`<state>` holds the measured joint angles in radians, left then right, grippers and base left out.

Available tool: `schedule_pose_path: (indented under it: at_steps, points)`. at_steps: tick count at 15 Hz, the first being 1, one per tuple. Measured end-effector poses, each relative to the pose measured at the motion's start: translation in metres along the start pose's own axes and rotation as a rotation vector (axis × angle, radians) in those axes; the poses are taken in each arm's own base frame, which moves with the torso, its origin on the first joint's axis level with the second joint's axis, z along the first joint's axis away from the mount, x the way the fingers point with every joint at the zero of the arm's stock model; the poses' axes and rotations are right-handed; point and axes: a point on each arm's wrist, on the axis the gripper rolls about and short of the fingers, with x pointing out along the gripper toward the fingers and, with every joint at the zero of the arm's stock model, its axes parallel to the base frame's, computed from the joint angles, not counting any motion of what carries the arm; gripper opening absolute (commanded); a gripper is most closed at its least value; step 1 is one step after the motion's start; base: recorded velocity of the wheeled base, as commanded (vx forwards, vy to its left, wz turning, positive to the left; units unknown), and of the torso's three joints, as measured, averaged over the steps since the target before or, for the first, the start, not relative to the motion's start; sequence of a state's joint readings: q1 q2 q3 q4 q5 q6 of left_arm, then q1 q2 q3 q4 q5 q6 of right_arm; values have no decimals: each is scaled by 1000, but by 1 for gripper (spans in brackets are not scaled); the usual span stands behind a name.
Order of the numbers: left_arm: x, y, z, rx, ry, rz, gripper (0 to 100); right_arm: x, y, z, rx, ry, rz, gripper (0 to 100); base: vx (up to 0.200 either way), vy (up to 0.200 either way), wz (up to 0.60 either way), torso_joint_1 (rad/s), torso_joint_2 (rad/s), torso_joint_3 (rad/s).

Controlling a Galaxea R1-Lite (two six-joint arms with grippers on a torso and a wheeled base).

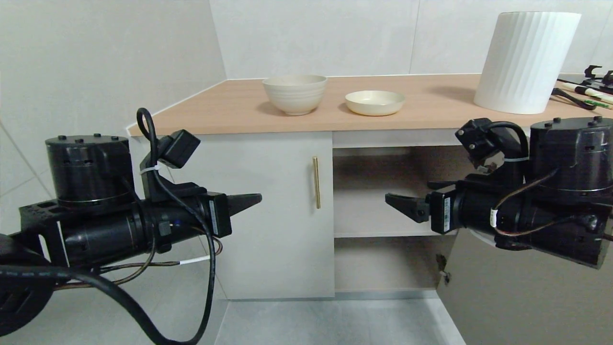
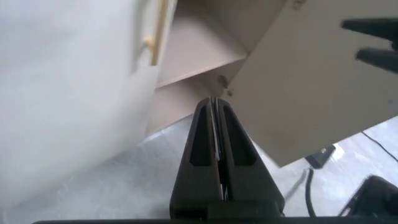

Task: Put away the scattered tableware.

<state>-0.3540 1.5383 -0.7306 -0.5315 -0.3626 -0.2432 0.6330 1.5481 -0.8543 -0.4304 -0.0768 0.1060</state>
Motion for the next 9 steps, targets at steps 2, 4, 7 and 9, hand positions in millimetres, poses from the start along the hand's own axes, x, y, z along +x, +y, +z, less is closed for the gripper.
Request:
schedule_pose_path:
  at_steps: [2,4,7,9]
  points:
    - [-3,-1,1,3,-9,0,0,3,0,0,8,26,-20,100,0,0,0,0,0,0]
    - [-5,-2,2,5,-15,-1,0,5,0,2,32,35,-32,100,-100,0,0,-1,1,1]
    - [-6,-3,3,6,-19,-1,0,7,0,3,35,37,-33,100,-133,0,0,5,5,-2]
    - [-8,-4,3,8,-22,-3,0,7,0,4,35,34,-30,100,0,0,0,0,0,0]
